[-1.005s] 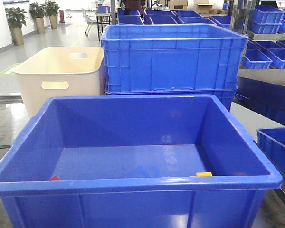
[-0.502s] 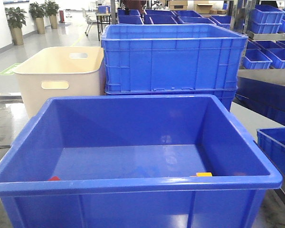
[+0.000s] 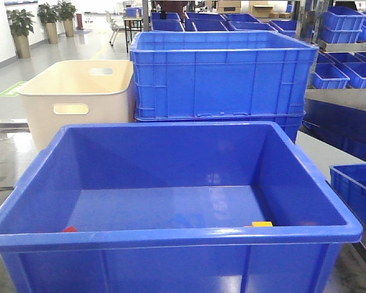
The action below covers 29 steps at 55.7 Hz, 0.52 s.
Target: Pick red and yellow blocks into blue bin
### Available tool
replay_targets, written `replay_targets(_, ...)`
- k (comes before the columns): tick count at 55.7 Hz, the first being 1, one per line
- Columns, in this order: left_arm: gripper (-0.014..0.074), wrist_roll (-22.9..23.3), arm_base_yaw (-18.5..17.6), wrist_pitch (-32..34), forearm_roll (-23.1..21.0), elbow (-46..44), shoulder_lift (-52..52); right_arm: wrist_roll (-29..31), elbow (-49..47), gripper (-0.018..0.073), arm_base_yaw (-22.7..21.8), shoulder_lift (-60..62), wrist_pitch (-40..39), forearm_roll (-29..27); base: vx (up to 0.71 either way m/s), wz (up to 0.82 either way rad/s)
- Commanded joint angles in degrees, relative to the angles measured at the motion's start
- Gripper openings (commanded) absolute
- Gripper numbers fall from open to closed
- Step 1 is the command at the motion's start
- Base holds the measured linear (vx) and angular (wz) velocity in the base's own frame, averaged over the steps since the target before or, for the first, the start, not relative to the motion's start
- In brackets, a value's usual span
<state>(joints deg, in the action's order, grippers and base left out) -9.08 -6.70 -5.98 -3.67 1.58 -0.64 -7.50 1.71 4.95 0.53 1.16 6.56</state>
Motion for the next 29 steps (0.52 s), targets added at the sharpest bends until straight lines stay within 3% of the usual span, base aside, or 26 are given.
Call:
replay_targets(1,0.0002,0.6,0.1,5.0,0.0,-1.0,0.2,0.4,0.5,-0.0011,-0.3,0.7,-4.3,0.3,0.00,0.00)
replay_targets(29,0.0002,0.6,0.1,5.0,0.0,-1.0,0.2,0.4,0.5,-0.0011,-0.3,0.7,-4.3,0.3,0.00,0.00)
